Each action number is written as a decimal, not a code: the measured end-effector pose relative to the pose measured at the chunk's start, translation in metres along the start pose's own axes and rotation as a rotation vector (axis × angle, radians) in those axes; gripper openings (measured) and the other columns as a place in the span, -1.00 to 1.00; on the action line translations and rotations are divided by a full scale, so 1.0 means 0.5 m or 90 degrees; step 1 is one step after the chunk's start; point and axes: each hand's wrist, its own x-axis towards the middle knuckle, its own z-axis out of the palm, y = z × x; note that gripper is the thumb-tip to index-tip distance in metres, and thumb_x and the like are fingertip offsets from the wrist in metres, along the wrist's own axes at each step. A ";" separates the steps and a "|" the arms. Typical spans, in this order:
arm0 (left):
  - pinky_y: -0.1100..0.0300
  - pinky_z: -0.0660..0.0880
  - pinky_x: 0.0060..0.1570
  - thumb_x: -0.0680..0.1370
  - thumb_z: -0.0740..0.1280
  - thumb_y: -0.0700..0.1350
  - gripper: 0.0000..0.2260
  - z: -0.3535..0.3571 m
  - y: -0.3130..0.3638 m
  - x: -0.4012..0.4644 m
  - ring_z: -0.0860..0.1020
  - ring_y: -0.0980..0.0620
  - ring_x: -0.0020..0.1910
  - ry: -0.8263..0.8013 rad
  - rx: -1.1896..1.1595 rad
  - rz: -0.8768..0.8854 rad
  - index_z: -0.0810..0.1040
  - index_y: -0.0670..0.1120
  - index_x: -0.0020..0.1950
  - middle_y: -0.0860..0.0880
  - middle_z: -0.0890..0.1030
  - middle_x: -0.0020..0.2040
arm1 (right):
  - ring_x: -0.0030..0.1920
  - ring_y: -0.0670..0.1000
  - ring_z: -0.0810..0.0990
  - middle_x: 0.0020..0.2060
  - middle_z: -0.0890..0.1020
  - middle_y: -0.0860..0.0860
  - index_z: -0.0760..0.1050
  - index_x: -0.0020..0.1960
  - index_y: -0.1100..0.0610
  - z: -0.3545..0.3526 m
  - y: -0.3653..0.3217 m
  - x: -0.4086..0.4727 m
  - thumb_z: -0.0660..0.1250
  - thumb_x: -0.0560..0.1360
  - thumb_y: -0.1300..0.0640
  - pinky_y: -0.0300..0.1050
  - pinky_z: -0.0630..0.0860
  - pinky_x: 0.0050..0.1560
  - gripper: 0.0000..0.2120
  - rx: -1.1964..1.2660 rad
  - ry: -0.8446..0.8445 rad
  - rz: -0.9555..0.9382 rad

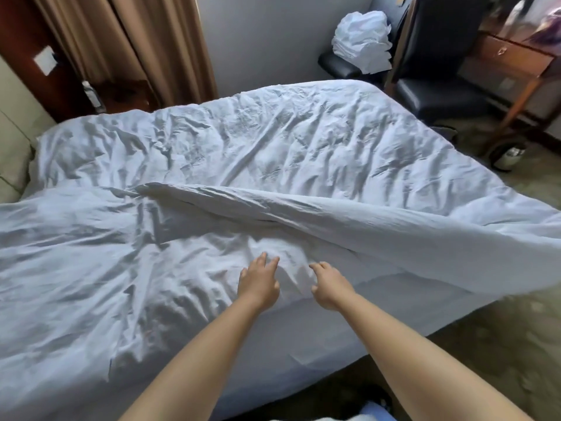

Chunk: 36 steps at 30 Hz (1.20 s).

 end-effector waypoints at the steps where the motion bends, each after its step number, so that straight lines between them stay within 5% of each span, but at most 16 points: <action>1: -0.03 0.16 0.43 0.57 0.16 -0.13 -0.47 0.007 0.025 0.018 0.09 -0.05 0.52 -0.005 -0.003 -0.006 0.14 0.04 0.53 -0.06 0.05 0.57 | 0.42 0.13 0.26 0.47 0.20 0.04 0.14 0.51 0.04 -0.010 0.031 0.014 0.16 0.57 0.12 -0.03 0.32 0.35 -0.47 0.004 -0.001 -0.004; 13: 0.07 0.26 0.39 0.54 0.20 -0.16 -0.38 0.114 0.338 0.168 0.20 -0.08 0.49 -0.122 -0.067 -0.086 0.06 0.05 0.56 -0.05 0.04 0.57 | 0.43 0.16 0.25 0.49 0.17 0.07 0.11 0.52 0.07 -0.127 0.360 0.150 0.15 0.58 0.12 -0.03 0.28 0.39 -0.46 0.043 -0.097 -0.005; 17: 0.12 0.25 0.40 0.53 0.23 -0.18 -0.39 0.146 0.353 0.212 0.24 -0.07 0.47 -0.141 -0.149 -0.115 0.10 0.01 0.56 -0.09 0.16 0.53 | 0.50 0.12 0.09 0.55 -0.03 0.03 0.07 0.54 0.00 -0.130 0.389 0.203 0.17 0.57 0.14 0.01 0.21 0.44 -0.42 0.024 -0.087 0.023; 26: 0.11 0.27 0.38 0.59 0.25 -0.15 -0.38 0.199 0.352 0.358 0.30 -0.06 0.44 -0.067 -0.591 -0.365 0.02 -0.01 0.57 -0.11 0.26 0.50 | 0.52 0.19 -0.02 0.55 -0.17 0.11 -0.17 0.56 -0.04 -0.144 0.418 0.280 0.21 0.57 -0.06 0.08 0.09 0.46 -0.26 -0.116 -0.064 0.043; 28: 0.02 0.38 0.32 0.58 0.27 -0.16 -0.33 0.203 0.359 0.391 0.40 -0.06 0.36 -0.030 -0.748 -0.424 -0.05 -0.01 0.57 -0.10 0.35 0.45 | 0.53 0.21 -0.05 0.54 -0.17 0.13 -0.22 0.56 -0.04 -0.136 0.415 0.302 0.22 0.55 -0.12 0.10 0.04 0.47 -0.21 -0.130 -0.035 0.060; 30: 0.06 0.51 0.04 0.58 0.28 -0.17 -0.34 0.197 0.364 0.428 0.51 -0.05 0.18 0.004 -0.912 -0.490 -0.05 -0.03 0.56 -0.11 0.46 0.35 | 0.52 0.21 -0.04 0.54 -0.15 0.14 -0.26 0.55 -0.04 -0.123 0.417 0.322 0.25 0.53 -0.13 0.13 0.03 0.47 -0.17 -0.153 -0.020 0.072; 32: 0.12 0.49 -0.14 0.58 0.30 -0.11 -0.47 0.185 0.370 0.464 0.56 -0.04 -0.01 0.009 -1.025 -0.542 0.14 -0.08 0.48 -0.16 0.53 0.25 | 0.51 0.20 0.01 0.54 -0.09 0.13 -0.25 0.56 -0.03 -0.114 0.428 0.341 0.27 0.53 -0.09 0.16 0.05 0.46 -0.16 -0.187 -0.001 0.074; 34: 0.14 0.49 -0.21 0.56 0.33 -0.04 -0.69 0.171 0.377 0.497 0.56 0.00 -0.19 -0.004 -1.088 -0.552 0.41 -0.15 0.24 -0.13 0.60 0.03 | 0.49 0.17 0.08 0.54 -0.01 0.10 -0.20 0.56 -0.02 -0.120 0.439 0.364 0.28 0.53 -0.05 0.17 0.09 0.44 -0.18 -0.208 0.027 0.087; 36: 0.16 0.48 -0.26 0.57 0.32 -0.04 -0.84 0.158 0.384 0.532 0.47 0.06 -0.32 -0.009 -1.052 -0.539 0.44 -0.12 -0.05 -0.07 0.52 -0.18 | 0.44 0.13 0.20 0.51 0.13 0.06 -0.06 0.56 0.03 -0.144 0.444 0.387 0.23 0.56 0.05 0.13 0.19 0.38 -0.32 -0.206 0.064 0.099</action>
